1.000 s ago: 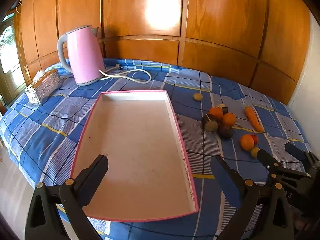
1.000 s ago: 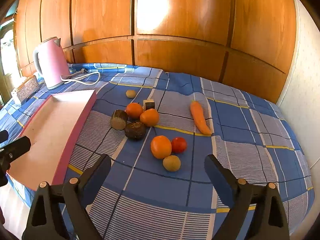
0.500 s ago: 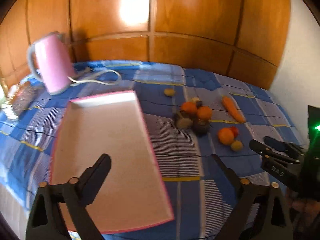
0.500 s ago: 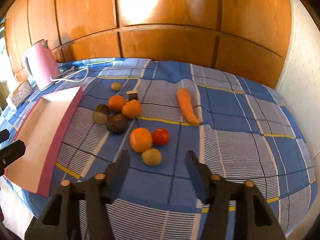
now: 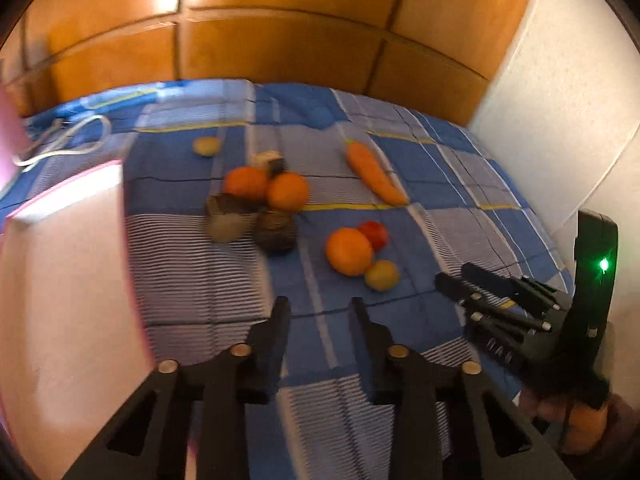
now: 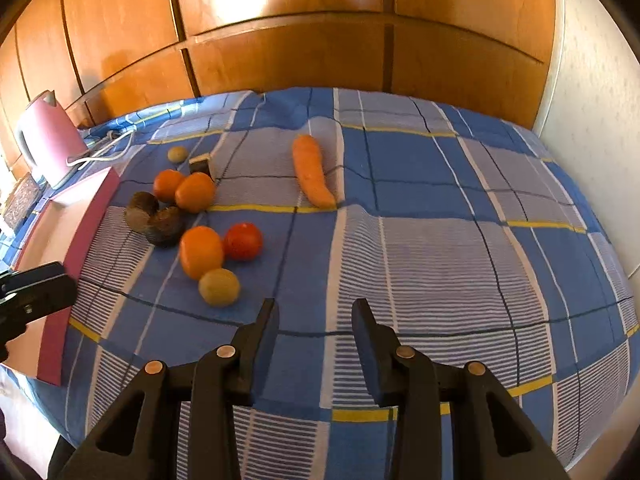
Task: Organize fruits
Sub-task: 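Reach the left tool to the large orange and close on it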
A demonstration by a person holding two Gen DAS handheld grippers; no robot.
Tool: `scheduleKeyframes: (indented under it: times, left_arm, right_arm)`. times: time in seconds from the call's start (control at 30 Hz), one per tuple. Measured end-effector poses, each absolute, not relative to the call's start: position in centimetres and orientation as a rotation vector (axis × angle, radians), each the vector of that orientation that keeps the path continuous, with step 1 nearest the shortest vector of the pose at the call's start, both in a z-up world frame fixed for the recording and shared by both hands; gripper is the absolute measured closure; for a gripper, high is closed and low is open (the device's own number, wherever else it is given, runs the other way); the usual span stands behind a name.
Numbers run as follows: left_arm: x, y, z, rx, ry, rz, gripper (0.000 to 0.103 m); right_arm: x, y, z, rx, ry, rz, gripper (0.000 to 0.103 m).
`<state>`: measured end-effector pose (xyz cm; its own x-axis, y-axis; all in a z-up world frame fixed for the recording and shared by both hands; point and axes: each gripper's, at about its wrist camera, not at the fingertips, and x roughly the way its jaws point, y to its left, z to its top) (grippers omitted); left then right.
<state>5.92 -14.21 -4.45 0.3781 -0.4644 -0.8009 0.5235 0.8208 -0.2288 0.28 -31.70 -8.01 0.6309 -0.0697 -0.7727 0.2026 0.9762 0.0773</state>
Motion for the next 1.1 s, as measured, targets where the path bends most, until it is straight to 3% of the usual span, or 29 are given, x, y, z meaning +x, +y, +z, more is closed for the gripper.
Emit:
scheduleKeyframes:
  times: [0.33, 0.5, 0.77, 1.1]
  left_arm:
    - [10.0, -18.6, -6.9, -0.011, 1.092, -0.641, 0.074]
    - [11.3, -19.2, -8.2, -0.044, 1.125, -0.623, 0.061]
    - [11.0, -18.7, -8.5, -0.034, 1.102, -0.635, 0.067]
    - [8.2, -14.1, -5.8, 0.005, 1.009, -0.602, 0.067]
  right_arm:
    - [0.3, -31.4, -9.5, 0.133, 0.89, -0.143, 0.065]
    - [0.1, -32.1, -9.7, 0.205, 0.876, -0.123, 0.06]
    - [0.1, -32.0, -9.7, 0.219, 0.868, -0.1, 0.055]
    - [0.8, -30.3, -8.5, 0.164, 0.868, -0.022, 0.06]
